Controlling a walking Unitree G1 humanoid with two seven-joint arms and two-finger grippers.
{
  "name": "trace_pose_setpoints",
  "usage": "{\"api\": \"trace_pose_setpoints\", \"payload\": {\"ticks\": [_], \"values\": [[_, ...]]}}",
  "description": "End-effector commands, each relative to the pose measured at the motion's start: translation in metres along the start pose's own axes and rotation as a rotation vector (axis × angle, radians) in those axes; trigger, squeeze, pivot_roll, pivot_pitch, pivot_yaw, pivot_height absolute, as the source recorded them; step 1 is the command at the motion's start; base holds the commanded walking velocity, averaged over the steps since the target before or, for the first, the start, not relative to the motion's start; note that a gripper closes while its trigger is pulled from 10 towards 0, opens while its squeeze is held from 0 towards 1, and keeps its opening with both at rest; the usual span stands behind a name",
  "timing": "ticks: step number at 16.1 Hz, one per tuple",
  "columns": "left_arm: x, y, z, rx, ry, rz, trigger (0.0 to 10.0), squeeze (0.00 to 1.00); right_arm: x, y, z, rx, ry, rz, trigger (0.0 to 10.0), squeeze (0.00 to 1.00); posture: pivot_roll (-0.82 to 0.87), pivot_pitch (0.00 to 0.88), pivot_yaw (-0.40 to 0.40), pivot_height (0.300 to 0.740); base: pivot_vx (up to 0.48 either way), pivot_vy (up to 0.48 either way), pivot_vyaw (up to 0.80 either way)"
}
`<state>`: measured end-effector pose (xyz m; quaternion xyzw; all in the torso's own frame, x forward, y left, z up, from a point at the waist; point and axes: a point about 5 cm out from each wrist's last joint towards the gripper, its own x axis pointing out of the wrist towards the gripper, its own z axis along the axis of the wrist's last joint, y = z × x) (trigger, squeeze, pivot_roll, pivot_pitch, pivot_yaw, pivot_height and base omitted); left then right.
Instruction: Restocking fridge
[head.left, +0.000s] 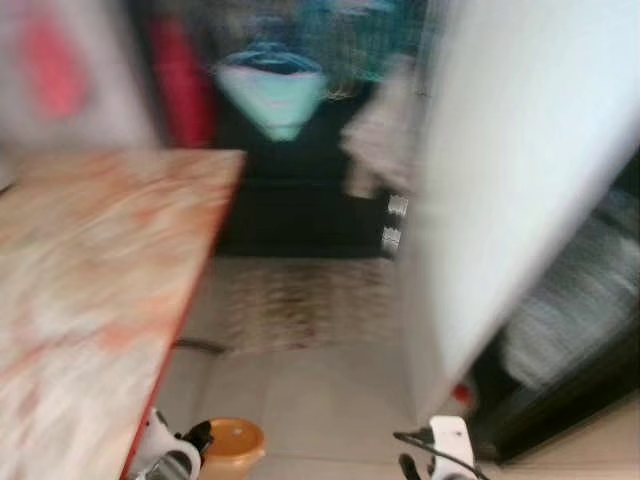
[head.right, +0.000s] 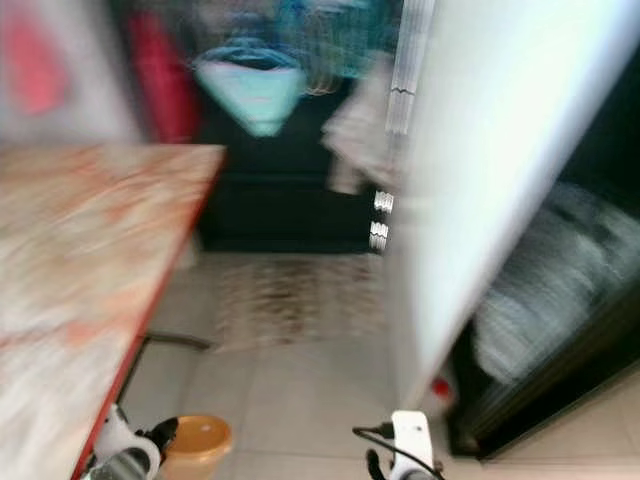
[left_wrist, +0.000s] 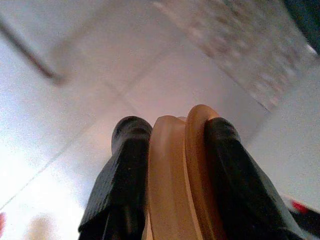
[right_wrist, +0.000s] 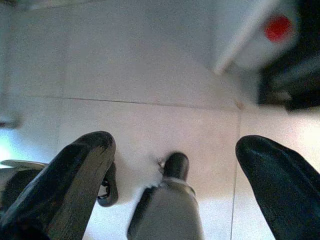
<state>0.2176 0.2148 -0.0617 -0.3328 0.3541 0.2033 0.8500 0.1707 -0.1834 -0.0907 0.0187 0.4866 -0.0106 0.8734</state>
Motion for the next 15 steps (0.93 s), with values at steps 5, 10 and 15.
{"api": "trace_pose_setpoints", "payload": {"ticks": [5,10,15], "values": [[-0.0018,0.0074,-0.0042,0.015,0.018,0.015,10.0,0.0,0.0001,0.0017,-0.0015,0.001,0.009,0.001,10.0,0.0,0.02,0.0,0.038,0.74,0.0,0.0,0.0],[-0.0019,0.0073,-0.0051,0.022,0.022,0.012,10.0,0.0,0.0001,0.0017,-0.0015,-0.003,0.01,0.003,10.0,0.0,0.02,0.0,0.037,0.74,0.0,0.0,0.0],[-0.0019,0.0074,-0.0042,0.085,0.018,0.013,10.0,0.0,0.0001,0.0016,-0.0015,-0.002,0.01,0.003,10.0,0.0,0.02,0.0,0.037,0.74,0.0,-0.189,-0.32]]}}
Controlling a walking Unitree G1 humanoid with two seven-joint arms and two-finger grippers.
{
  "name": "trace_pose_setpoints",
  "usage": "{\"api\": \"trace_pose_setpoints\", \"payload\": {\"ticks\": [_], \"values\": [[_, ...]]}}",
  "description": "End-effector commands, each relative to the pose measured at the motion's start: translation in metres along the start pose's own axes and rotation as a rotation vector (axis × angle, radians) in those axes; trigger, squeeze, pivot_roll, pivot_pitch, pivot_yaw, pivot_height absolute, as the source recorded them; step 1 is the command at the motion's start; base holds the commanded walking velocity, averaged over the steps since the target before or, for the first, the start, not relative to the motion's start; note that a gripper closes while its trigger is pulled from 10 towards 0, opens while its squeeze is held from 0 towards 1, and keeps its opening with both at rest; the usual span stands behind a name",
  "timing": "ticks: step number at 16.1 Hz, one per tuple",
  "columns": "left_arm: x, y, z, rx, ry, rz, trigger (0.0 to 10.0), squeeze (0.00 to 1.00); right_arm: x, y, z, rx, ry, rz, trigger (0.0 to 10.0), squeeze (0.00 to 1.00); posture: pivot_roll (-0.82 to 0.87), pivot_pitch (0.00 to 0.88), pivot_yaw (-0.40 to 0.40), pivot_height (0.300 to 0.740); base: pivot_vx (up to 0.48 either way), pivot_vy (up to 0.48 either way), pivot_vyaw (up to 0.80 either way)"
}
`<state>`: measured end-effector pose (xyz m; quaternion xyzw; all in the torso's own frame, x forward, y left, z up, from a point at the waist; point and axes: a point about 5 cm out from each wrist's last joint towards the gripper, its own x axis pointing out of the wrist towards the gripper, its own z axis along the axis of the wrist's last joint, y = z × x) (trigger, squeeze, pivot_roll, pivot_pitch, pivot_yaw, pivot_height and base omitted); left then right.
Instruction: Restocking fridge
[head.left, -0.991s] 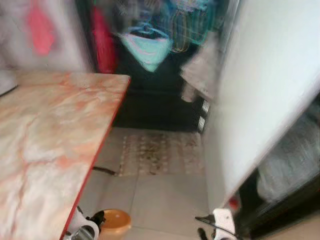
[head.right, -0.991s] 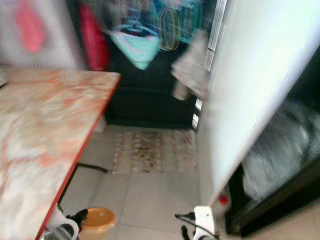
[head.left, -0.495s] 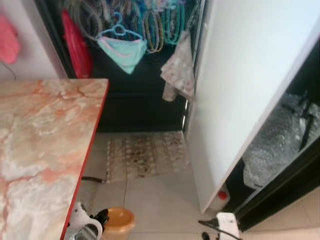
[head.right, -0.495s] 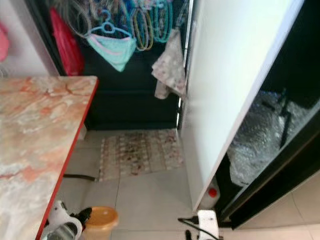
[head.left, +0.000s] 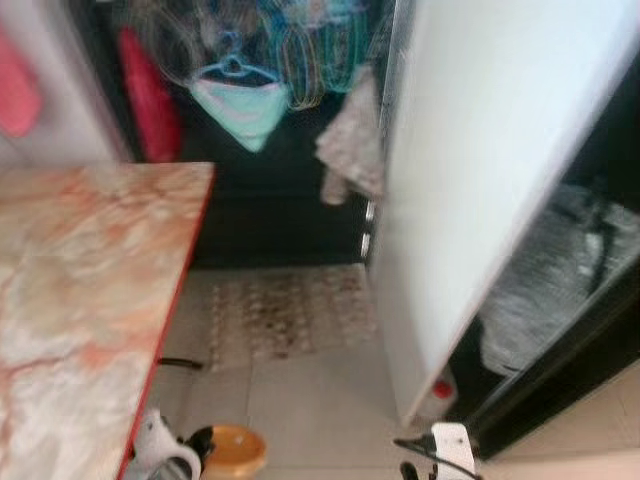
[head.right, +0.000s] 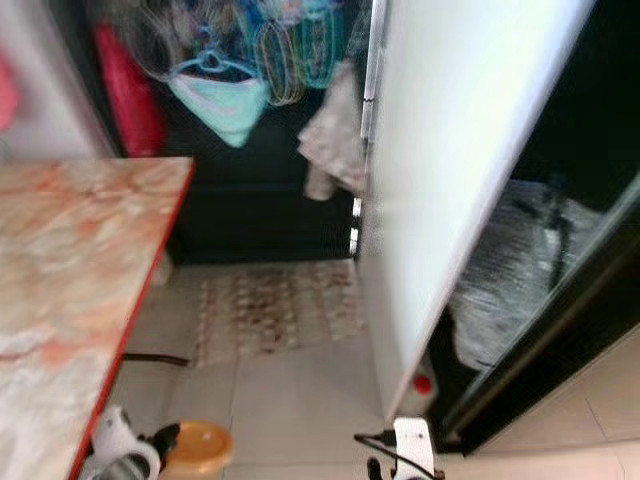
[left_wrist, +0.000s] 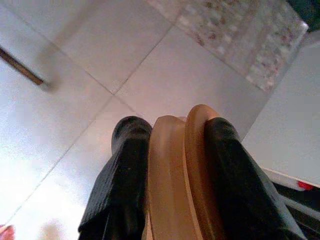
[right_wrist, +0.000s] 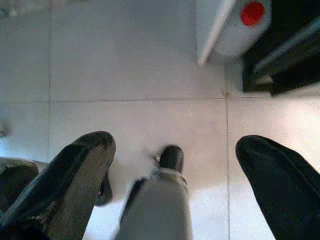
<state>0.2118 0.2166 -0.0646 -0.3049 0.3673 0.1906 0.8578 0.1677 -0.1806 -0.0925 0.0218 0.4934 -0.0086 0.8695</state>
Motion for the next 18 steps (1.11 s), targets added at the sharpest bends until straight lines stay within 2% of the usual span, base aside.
{"api": "trace_pose_setpoints", "payload": {"ticks": [1,3,6,8,10,13,17,18], "values": [[-0.0003,0.0014,-0.002,0.012,0.009,0.011,10.0,0.0,0.0001,-0.001,0.0021,-0.006,-0.006,-0.003,10.0,0.0,0.02,0.0,0.037,0.74,0.0,0.0,0.0],[-0.0004,0.0012,-0.0028,0.02,0.015,0.008,10.0,0.0,0.0001,-0.0009,0.0021,-0.006,-0.006,-0.003,10.0,0.0,0.02,0.0,0.037,0.74,0.0,0.0,0.0],[-0.0006,0.0018,-0.0036,0.025,0.018,0.006,10.0,0.0,0.0001,-0.0009,0.0021,-0.005,-0.006,-0.003,10.0,0.0,0.02,0.0,0.037,0.74,0.0,0.0,-0.8],[-0.0007,0.0024,-0.0022,0.059,0.011,0.007,10.0,0.0,0.0001,-0.0008,0.0021,-0.006,-0.006,-0.003,10.0,0.0,0.02,0.0,0.037,0.74,0.0,0.0,-0.8],[-0.0008,0.0032,-0.0022,0.053,0.009,0.012,10.0,0.0,0.0002,-0.0008,0.0022,-0.006,-0.006,-0.002,10.0,0.0,0.02,0.0,0.037,0.74,0.0,-0.48,-0.8],[-0.0009,0.0037,-0.0036,0.037,0.016,0.015,10.0,0.0,0.0002,-0.0008,0.0023,-0.007,-0.006,-0.002,10.0,0.0,0.02,0.0,0.037,0.74,0.0,0.0,-0.8],[-0.001,0.0041,-0.0041,0.037,0.018,0.017,10.0,0.0,0.0002,-0.0009,0.0023,-0.01,-0.005,0.0,10.0,0.0,0.02,0.0,0.036,0.74,0.0,0.0,0.0],[-0.0011,0.0045,-0.0042,0.036,0.019,0.019,10.0,0.0,0.0002,-0.0009,0.0023,-0.011,-0.005,0.0,10.0,0.0,0.02,0.0,0.037,0.74,0.0,0.0,-0.8]]}}
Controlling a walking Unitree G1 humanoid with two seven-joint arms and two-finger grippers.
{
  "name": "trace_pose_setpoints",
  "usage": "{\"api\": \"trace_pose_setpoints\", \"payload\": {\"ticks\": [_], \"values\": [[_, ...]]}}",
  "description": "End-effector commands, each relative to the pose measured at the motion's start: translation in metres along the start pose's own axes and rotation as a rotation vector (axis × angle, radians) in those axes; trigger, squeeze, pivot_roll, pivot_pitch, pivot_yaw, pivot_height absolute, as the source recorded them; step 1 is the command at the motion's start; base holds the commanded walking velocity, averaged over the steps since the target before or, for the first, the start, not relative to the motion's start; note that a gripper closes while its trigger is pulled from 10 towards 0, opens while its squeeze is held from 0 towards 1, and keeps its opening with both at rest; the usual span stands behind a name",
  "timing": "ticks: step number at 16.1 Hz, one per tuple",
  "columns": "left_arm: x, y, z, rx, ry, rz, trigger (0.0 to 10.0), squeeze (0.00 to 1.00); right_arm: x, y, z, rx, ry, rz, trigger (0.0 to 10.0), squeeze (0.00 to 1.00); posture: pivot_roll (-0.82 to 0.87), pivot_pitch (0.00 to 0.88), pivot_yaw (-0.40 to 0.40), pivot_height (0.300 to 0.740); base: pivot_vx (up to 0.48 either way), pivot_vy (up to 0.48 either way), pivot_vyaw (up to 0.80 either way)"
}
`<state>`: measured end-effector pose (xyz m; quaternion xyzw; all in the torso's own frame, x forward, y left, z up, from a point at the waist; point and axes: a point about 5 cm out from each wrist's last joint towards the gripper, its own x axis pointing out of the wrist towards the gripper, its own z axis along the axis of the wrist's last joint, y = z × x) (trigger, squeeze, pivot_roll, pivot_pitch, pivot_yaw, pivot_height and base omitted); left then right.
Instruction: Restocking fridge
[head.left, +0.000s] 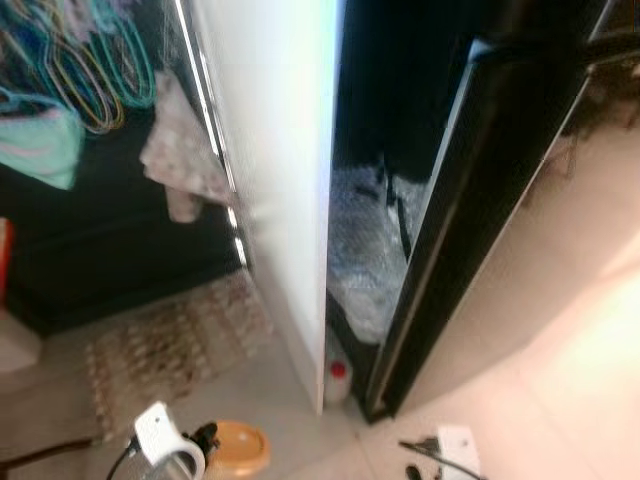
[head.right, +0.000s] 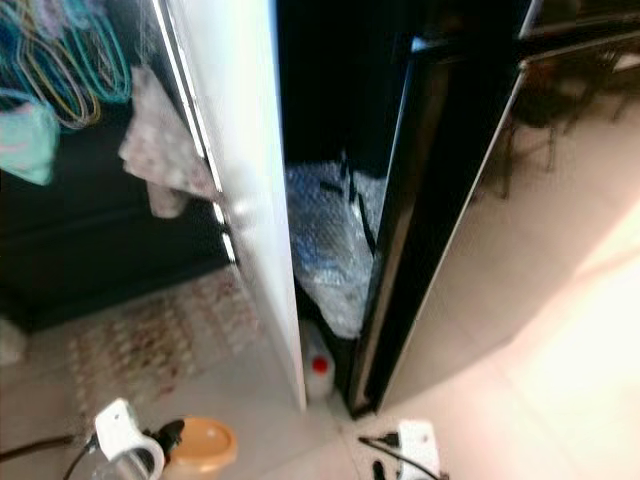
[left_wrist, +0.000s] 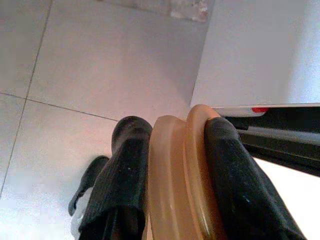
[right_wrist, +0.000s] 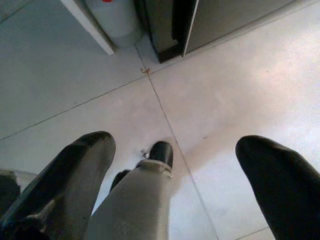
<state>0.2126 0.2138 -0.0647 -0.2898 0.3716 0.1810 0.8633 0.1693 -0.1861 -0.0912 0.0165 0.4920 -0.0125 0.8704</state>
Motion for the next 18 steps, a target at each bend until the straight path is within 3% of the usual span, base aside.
{"api": "trace_pose_setpoints", "payload": {"ticks": [1,6,8,18], "values": [[-0.0015,0.0073,-0.003,-0.006,0.016,0.028,10.0,0.0,0.0004,0.0044,0.0,-0.006,-0.001,0.012,10.0,0.0,0.02,0.0,0.036,0.74,0.0,0.0,-0.8],[-0.0018,0.0095,-0.0016,0.009,0.011,0.037,10.0,0.0,0.0005,0.0046,0.0001,-0.007,-0.001,0.012,10.0,0.0,0.02,0.0,0.037,0.74,0.0,0.0,-0.8],[-0.0019,0.0102,-0.0009,0.028,0.008,0.039,10.0,0.0,0.0005,0.0048,0.0001,-0.008,-0.001,0.013,10.0,0.0,0.02,0.0,0.038,0.74,0.0,-0.48,-0.8],[-0.0022,0.0116,-0.0025,-0.021,0.014,0.055,10.0,0.0,0.0004,0.0046,0.0001,-0.003,-0.003,0.015,10.0,0.0,0.02,0.0,0.036,0.74,0.0,0.0,-0.14]]}}
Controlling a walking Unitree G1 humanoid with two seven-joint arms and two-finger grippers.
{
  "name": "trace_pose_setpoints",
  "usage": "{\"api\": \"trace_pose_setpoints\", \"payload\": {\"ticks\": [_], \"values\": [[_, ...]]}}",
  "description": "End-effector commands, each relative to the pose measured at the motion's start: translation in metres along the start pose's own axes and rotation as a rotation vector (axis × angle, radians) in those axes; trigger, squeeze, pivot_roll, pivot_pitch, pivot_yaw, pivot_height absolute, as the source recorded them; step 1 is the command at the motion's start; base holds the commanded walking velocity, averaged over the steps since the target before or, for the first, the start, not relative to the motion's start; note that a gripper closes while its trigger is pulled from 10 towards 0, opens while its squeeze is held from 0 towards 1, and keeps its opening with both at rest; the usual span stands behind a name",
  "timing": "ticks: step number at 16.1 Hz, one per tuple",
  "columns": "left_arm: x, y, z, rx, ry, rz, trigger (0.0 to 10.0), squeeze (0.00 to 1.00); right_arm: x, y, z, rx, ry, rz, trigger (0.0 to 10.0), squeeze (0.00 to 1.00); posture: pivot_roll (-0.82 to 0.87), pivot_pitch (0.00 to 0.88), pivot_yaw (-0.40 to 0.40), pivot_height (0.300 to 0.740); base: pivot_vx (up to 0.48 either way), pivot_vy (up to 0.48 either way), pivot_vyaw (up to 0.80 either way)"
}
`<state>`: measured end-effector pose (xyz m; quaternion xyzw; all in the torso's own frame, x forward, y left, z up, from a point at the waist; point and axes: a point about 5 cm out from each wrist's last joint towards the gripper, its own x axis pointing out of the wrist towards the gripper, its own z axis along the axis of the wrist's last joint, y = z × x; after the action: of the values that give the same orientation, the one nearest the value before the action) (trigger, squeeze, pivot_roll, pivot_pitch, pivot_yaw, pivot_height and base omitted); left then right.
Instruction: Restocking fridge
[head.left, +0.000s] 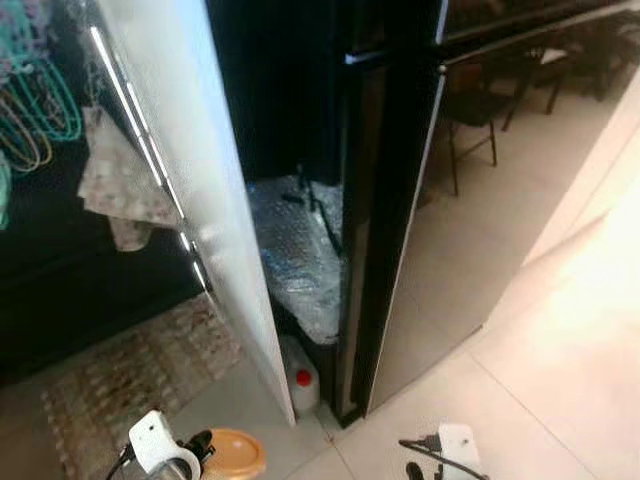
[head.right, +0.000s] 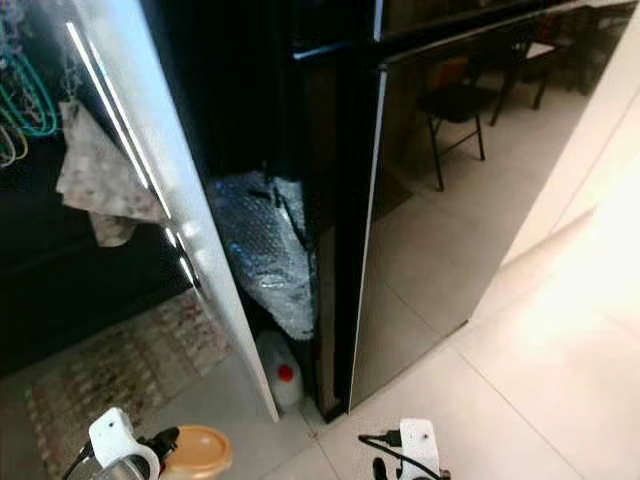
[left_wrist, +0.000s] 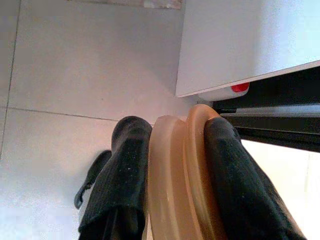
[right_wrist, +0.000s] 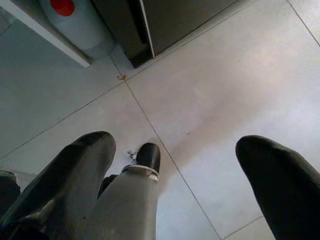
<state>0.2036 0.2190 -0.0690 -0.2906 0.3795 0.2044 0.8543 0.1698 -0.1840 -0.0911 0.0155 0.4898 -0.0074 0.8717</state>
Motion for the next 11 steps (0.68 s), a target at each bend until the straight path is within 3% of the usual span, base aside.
{"api": "trace_pose_setpoints", "payload": {"ticks": [1,5,11], "values": [[0.0001,0.0013,0.0016,-0.002,0.007,0.007,10.0,0.0,0.0003,0.0025,-0.0002,0.006,0.001,0.007,10.0,0.0,0.02,0.0,0.036,0.74,0.0,0.0,0.0],[0.0004,0.0,0.0019,-0.009,0.007,0.001,10.0,0.0,0.0002,0.0023,-0.0003,0.015,-0.002,0.002,10.0,0.0,0.02,0.0,0.036,0.74,0.0,0.324,0.0],[0.0006,-0.0014,0.0022,-0.01,0.005,-0.002,10.0,0.0,0.0003,0.0023,-0.0004,-0.001,0.005,0.004,10.0,0.0,0.02,0.0,0.037,0.74,0.0,0.326,-0.8]]}}
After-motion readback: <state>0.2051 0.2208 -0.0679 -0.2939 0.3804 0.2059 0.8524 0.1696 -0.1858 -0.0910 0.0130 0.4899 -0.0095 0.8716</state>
